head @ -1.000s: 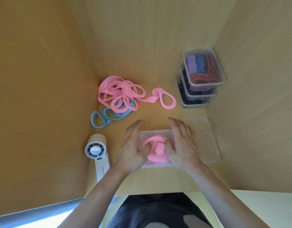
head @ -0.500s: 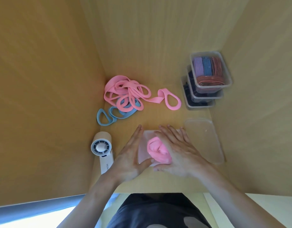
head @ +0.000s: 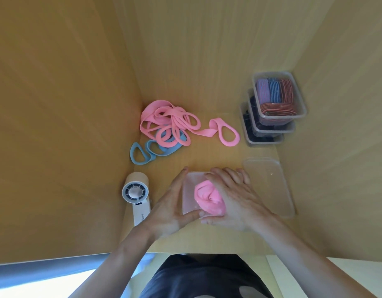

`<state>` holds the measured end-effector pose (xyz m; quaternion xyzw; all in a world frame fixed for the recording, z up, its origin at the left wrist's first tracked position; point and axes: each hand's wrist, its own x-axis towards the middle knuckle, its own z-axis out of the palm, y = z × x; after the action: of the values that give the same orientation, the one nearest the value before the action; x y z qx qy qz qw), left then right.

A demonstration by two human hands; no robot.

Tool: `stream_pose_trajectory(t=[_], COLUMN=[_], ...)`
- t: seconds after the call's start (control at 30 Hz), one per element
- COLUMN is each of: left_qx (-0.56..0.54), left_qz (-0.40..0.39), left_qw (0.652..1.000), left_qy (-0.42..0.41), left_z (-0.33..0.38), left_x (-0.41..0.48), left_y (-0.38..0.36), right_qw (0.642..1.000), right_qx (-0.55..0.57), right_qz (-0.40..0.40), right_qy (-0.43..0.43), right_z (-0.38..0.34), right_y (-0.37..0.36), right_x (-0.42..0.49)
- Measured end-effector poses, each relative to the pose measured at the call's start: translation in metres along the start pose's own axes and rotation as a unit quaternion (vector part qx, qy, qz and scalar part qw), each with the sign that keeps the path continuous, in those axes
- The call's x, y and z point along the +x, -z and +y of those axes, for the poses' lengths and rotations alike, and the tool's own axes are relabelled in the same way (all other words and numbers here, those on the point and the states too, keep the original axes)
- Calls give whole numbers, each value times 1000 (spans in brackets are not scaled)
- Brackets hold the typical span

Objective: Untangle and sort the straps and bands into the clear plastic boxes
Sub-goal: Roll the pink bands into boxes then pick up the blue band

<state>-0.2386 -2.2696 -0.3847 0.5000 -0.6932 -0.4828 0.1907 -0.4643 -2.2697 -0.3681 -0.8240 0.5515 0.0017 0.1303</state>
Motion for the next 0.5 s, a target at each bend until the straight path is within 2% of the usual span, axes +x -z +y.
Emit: stream_pose_trajectory(t=[0.17, 0.5], left_qx=[-70, -73], left_qz=[14, 28], left_qw=[997, 997], left_qy=[13, -6], left_z=[1, 5], left_x=[-5, -11], left_y=[-1, 0], right_qw=[1000, 998], right_qx=[9, 56], right_qz=[-4, 28], right_qy=[1, -21], right_z=[-2, 0], right_y=[5, 15], right_x=[4, 3])
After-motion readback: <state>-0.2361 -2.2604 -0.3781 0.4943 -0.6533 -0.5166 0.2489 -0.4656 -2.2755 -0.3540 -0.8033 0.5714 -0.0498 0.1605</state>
